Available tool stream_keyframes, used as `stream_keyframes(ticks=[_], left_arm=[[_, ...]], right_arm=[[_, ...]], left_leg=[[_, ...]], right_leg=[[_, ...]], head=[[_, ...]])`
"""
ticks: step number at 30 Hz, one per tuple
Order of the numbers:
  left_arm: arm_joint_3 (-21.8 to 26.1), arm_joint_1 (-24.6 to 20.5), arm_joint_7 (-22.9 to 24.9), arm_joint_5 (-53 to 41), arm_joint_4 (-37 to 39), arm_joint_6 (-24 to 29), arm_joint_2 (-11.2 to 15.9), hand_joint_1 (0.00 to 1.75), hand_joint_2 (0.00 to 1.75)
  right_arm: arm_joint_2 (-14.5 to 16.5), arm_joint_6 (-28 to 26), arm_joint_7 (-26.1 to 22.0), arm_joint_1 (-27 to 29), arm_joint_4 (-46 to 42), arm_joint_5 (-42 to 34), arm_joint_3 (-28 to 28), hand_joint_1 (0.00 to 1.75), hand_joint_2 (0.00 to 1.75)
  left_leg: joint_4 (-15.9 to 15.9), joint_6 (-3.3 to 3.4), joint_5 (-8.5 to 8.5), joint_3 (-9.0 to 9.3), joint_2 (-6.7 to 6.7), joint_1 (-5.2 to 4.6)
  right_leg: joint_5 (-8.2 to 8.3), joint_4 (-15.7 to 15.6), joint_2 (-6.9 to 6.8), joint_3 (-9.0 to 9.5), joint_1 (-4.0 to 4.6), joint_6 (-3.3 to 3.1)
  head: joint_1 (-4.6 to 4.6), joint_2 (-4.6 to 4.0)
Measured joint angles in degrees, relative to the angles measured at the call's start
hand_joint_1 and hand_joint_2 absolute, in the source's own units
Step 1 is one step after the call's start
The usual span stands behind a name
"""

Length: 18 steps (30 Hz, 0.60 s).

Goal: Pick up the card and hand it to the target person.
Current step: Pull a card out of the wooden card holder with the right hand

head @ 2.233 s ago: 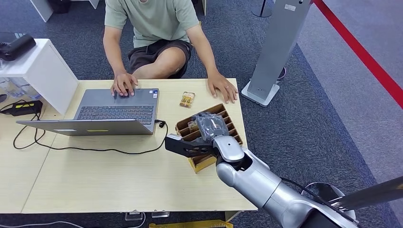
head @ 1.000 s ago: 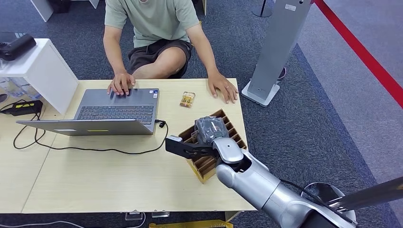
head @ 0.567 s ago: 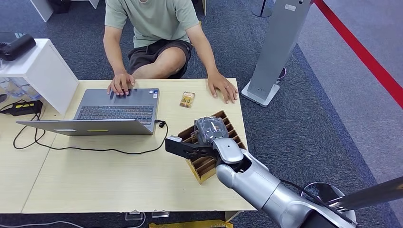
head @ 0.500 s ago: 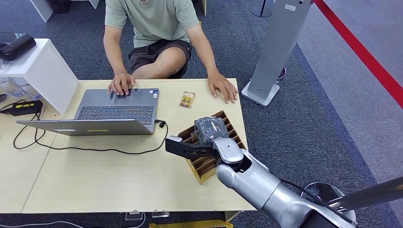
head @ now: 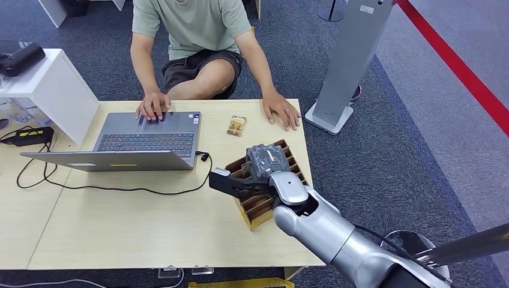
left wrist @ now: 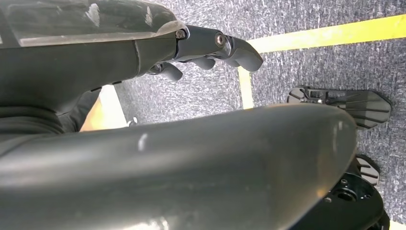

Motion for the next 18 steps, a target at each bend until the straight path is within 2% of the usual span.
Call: stream_keyframes(ticks=[18], left_arm=[[0.0,0.06,0.44,0.14,0.0,0.21,0.0,0.0,0.0]], right_arm=[[-0.88,0.03,0.39,-3.57,-4.08,-1.81,-0.97,1.45,1.75]], left_leg=[[0.0,0.0,0.0,-0.01,0.0,0.0]], right_leg=[[0.0,0.0,0.0,-0.01,0.0,0.0]], head=[[0.0,0.0]])
